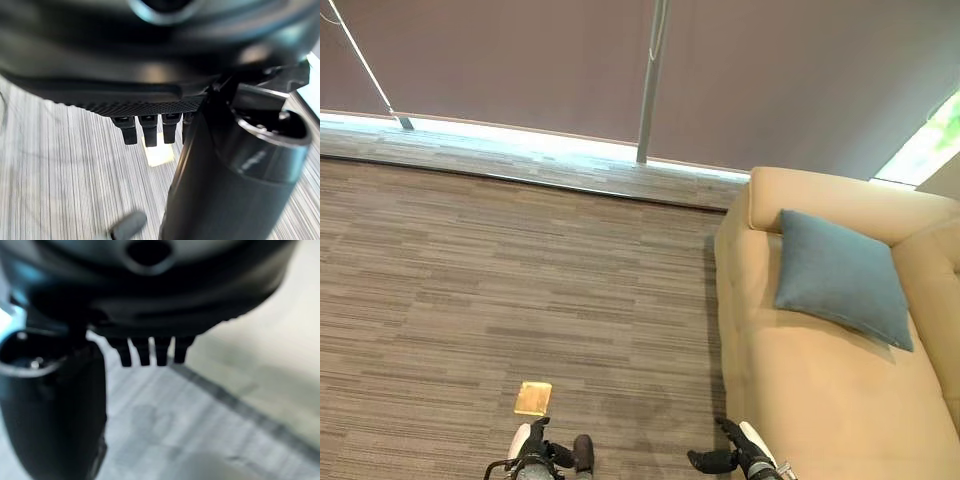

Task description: Pick up all the scattered cushions and arrange them neatly on the sofa.

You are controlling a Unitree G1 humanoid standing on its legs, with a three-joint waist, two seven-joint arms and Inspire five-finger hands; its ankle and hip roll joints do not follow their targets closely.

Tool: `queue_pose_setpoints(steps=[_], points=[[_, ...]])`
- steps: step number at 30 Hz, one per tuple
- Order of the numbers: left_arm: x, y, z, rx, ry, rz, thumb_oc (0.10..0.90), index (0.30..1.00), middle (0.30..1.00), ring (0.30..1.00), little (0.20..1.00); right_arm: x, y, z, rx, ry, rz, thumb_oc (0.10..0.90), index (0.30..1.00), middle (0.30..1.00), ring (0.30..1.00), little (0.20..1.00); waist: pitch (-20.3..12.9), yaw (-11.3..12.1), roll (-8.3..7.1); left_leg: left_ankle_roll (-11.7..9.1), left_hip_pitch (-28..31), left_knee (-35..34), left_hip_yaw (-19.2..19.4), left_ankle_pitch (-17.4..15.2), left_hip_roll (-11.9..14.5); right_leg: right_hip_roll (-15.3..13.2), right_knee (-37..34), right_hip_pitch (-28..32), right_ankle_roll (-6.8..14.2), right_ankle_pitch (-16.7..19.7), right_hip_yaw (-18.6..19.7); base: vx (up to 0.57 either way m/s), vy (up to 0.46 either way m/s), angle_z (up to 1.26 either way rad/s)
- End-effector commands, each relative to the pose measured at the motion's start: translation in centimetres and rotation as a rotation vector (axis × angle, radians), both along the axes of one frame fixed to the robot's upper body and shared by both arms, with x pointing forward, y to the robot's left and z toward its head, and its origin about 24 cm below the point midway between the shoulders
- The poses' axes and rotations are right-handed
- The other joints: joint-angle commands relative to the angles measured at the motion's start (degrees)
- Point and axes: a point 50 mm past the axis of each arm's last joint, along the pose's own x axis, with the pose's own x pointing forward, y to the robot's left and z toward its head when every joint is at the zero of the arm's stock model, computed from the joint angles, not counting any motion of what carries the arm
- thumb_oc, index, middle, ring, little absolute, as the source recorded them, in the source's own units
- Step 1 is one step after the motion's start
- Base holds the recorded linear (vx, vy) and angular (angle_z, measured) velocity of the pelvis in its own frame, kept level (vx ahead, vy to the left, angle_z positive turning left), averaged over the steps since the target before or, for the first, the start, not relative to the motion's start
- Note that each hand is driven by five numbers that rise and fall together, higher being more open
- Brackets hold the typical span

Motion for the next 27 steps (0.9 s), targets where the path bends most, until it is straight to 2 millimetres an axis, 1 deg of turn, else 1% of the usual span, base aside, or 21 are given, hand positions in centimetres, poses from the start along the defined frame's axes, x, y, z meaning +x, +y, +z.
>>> queue_pose_setpoints(steps=[1, 3, 4, 5, 6, 8, 10, 11, 13, 15, 16, 17, 18, 19, 20, 21, 22, 23, 24, 26, 27], points=[[0.3, 2.5, 0.9, 0.058, -0.064, 0.113, 0.8, 0.9, 0.9, 0.9, 0.9, 3.5, 0.6, 2.4, 0.047, -0.186, -0.017, 0.8, 0.9, 0.9, 0.9, 0.9, 0.1, 0.15, -0.46, -4.6, 0.19, 6.0, 1.5, -9.66, 3.23, -4.52, -8.91, 0.07, 3.56, 15.77, -0.66, 0.23, 0.146, -0.09], [0.7, 3.7, 1.4, 0.061, -0.092, 0.191, 0.8, 0.9, 0.9, 0.9, 0.9, 4.1, 0.4, 3.1, 0.052, -0.221, -0.001, 0.8, 0.9, 0.9, 0.9, 0.9, 0.78, -1.33, 0.37, -4.93, 3.73, 3.5, 1.24, -10.44, 2.19, -0.33, -12.49, -3.73, 2.81, 9.37, -3.38, 0.35, 0.151, 0.05], [0.8, 3.8, 1.4, 0.053, -0.1, 0.215, 0.8, 0.9, 0.9, 0.9, 0.9, 4.5, 0.3, 3.6, 0.057, -0.245, 0.005, 0.8, 0.9, 0.9, 0.9, 0.9, 0.69, -1.84, 0.46, -5.03, 4.46, 3.03, 1.09, -10.76, 1.84, 0.86, -15.04, -5.31, 2.86, 8.72, -4.2, 0.28, 0.087, 0.02], [0.7, 3.8, 1.4, 0.052, -0.1, 0.215, 0.8, 0.9, 0.9, 0.9, 0.9, 4.5, 0.3, 3.6, 0.056, -0.245, 0.005, 0.8, 0.9, 0.9, 0.9, 0.9, 0.83, -1.92, 0.52, -5.08, 4.71, 2.95, 1.01, -10.83, 1.89, 0.9, -15.0, -5.08, 2.84, 8.58, -4.3, 0.31, 0.059, -0.02], [1.1, 3.6, 1.5, 0.035, -0.113, 0.222, 0.8, 0.9, 0.9, 0.9, 0.9, 4.7, 0.2, 4.0, 0.061, -0.271, 0.015, 0.8, 0.9, 0.9, 0.9, 0.9, 1.45, -3.09, 0.39, -5.16, 6.87, 2.37, 0.8, -11.88, 0.49, 2.33, -20.93, -8.5, 3.26, 9.38, -6.41, 0.22, 0.038, 0.11], [1.1, 3.5, 1.4, 0.034, -0.112, 0.213, 0.8, 0.9, 0.9, 0.9, 0.9, 4.8, 0.2, 4.1, 0.06, -0.281, 0.02, 0.8, 0.9, 0.9, 0.9, 0.9, 1.72, -3.8, 0.27, -5.32, 8.6, 1.95, 0.73, -12.83, -0.25, 2.9, -24.56, -9.57, 3.65, 10.27, -8.41, 0.37, 0.041, 0.06], [1.3, 3.1, 1.4, 0.021, -0.114, 0.21, 0.8, 0.9, 0.9, 0.9, 0.9, 4.8, 0.0, 4.3, 0.048, -0.291, 0.035, 0.8, 0.9, 0.9, 0.9, 0.9, 2.01, -4.39, 0.62, -6.07, 11.71, 2.29, 1.05, -15.89, -0.83, 4.43, -31.38, -9.56, 5.04, 10.56, -15.92, 0.44, -0.006, 0.01], [1.3, 3.1, 1.4, 0.02, -0.114, 0.209, 0.8, 0.9, 0.9, 0.9, 0.9, 4.8, 0.0, 4.3, 0.048, -0.292, 0.034, 0.8, 0.9, 0.9, 0.9, 0.9, 2.15, -4.64, 0.31, -5.99, 11.31, 2.49, 1.15, -15.32, -1.15, 4.01, -31.95, -9.48, 4.56, 11.47, -16.66, 0.25, -0.029, 0.03], [0.8, 2.7, 1.1, 0.008, -0.098, 0.208, 0.8, 0.9, 0.9, 0.9, 0.9, 4.6, -0.4, 4.2, 0.043, -0.291, 0.015, 0.8, 0.9, 0.9, 0.9, 0.9, 1.66, -4.44, 1.16, -6.41, 12.79, 3.17, 1.94, -17.05, -0.89, 4.6, -31.94, -9.49, 4.59, 10.44, -21.37, 0.31, -0.024, 0.09], [0.0, 2.3, 0.7, 0.002, -0.065, 0.181, 0.8, 0.9, 0.9, 0.9, 0.9, 4.1, -0.8, 4.0, 0.041, -0.288, -0.01, 0.8, 0.9, 0.9, 0.9, 0.9, 0.54, -5.2, 1.55, -6.35, 14.19, 3.51, 2.36, -18.37, -1.45, 5.11, -32.83, -7.53, 3.33, 9.79, -20.8, 0.47, -0.058, -0.05], [-0.8, 1.6, 0.2, -0.013, -0.038, 0.173, 0.8, 0.9, 0.9, 0.9, 0.9, 3.7, -1.2, 4.0, 0.046, -0.291, -0.038, 0.8, 0.9, 0.9, 0.9, 0.9, -0.45, -6.13, 2.58, -6.85, 15.6, 4.6, 2.08, -18.62, -1.02, 5.57, -31.5, -7.03, 1.98, 9.27, -19.0, 0.45, -0.057, -0.14], [-0.8, 1.5, 0.2, -0.014, -0.038, 0.173, 0.8, 0.9, 0.9, 0.9, 0.9, 3.7, -1.3, 4.0, 0.045, -0.29, -0.038, 0.8, 0.9, 0.9, 0.9, 0.9, -0.46, -6.13, 2.63, -6.87, 15.63, 4.63, 2.08, -18.67, -0.99, 5.6, -31.47, -7.01, 1.97, 9.21, -19.01, 0.59, -0.101, 0.09], [-1.8, 0.8, -0.3, -0.034, -0.002, 0.177, 0.8, 0.9, 0.9, 0.9, 0.9, 3.5, -1.7, 4.1, 0.049, -0.3, -0.068, 0.8, 0.9, 0.9, 0.9, 0.9, -0.92, -7.01, 4.02, -8.71, 15.86, 8.74, 2.41, -17.35, 0.32, 6.41, -30.07, -6.14, 0.39, 7.68, -18.0, 0.29, -0.062, 0.15], [-1.8, 0.8, -0.3, -0.034, -0.002, 0.177, 0.8, 0.9, 0.9, 0.9, 0.9, 3.5, -1.7, 4.1, 0.049, -0.3, -0.068, 0.8, 0.9, 0.9, 0.9, 0.9, -0.94, -7.01, 4.07, -8.77, 15.83, 8.82, 2.42, -17.41, 0.37, 6.45, -30.03, -6.15, 0.36, 7.61, -18.01, 0.4, -0.099, -0.01], [-1.9, 0.6, -0.4, -0.032, 0.004, 0.161, 0.8, 0.9, 0.9, 0.9, 0.9, 3.5, -1.6, 4.1, 0.056, -0.298, -0.075, 0.8, 0.9, 0.9, 0.9, 0.9, -1.05, -7.29, 4.71, -10.51, 15.14, 12.46, 2.8, -15.31, 1.14, 7.05, -29.63, -5.52, -0.46, 6.93, -17.52, 0.2, -0.091, -0.19], [-1.9, 0.5, -0.4, -0.012, 0.008, 0.118, 0.8, 0.9, 0.9, 0.9, 0.9, 3.7, -1.6, 4.1, 0.064, -0.3, -0.077, 0.8, 0.9, 0.9, 0.9, 0.9, -1.15, -7.97, 4.22, -12.44, 12.56, 19.08, 3.65, -10.33, 1.64, 7.09, -30.01, -4.65, -1.68, 7.52, -16.76, 0.4, -0.226, -0.2], [-1.5, 1.0, -0.1, 0.025, 0.005, 0.049, 0.8, 0.9, 0.9, 0.9, 0.9, 4.3, -1.6, 4.8, 0.075, -0.335, -0.061, 0.8, 0.9, 0.9, 0.9, 0.9, -0.29, -7.73, 2.44, -15.52, 6.08, 35.03, 4.77, -3.55, 5.92, 8.16, -30.81, -1.92, -4.07, 6.12, -14.1, 0.42, -0.251, -0.04], [-1.2, 1.1, 0.1, 0.036, -0.004, 0.02, 0.8, 0.9, 0.9, 0.9, 0.9, 4.4, -1.9, 5.1, 0.067, -0.349, -0.056, 0.8, 0.9, 0.9, 0.9, 0.9, 0.39, -6.79, 1.55, -14.65, 3.51, 41.58, 4.82, -3.0, 6.78, 9.1, -31.16, -0.24, -5.15, 5.16, -12.5, 0.33, -0.2, -0.26], [-1.2, 1.1, 0.1, 0.035, -0.004, 0.02, 0.8, 0.9, 0.9, 0.9, 0.9, 4.4, -1.9, 5.1, 0.067, -0.349, -0.056, 0.8, 0.9, 0.9, 0.9, 0.9, 0.43, -6.72, 1.64, -14.68, 3.45, 41.78, 4.83, -3.13, 6.92, 9.22, -31.15, -0.25, -5.18, 5.16, -12.48, 0.21, -0.107, -0.5], [-1.3, 1.4, 0.1, 0.059, 0.006, 0.004, 0.8, 0.9, 0.9, 0.9, 0.9, 4.6, -2.3, 5.5, 0.046, -0.355, -0.033, 0.8, 0.9, 0.9, 0.9, 0.9, 1.45, -5.06, -0.5, -12.43, -3.21, 49.72, 4.63, -6.79, 6.9, 9.46, -32.19, 2.35, -5.63, 4.11, -8.85, 0.28, -0.03, -1.24], [-2.0, 1.4, -0.1, 0.058, 0.028, 0.016, 0.8, 0.9, 0.9, 0.9, 0.9, 4.8, -2.4, 5.8, 0.026, -0.364, -0.002, 0.8, 0.9, 0.9, 0.9, 0.9, 1.53, -3.69, -1.36, -10.61, -6.59, 46.56, 3.41, -10.14, 6.8, 9.88, -33.44, 4.79, -4.93, 3.45, -5.68, 0.43, 0.083, -1.38]])
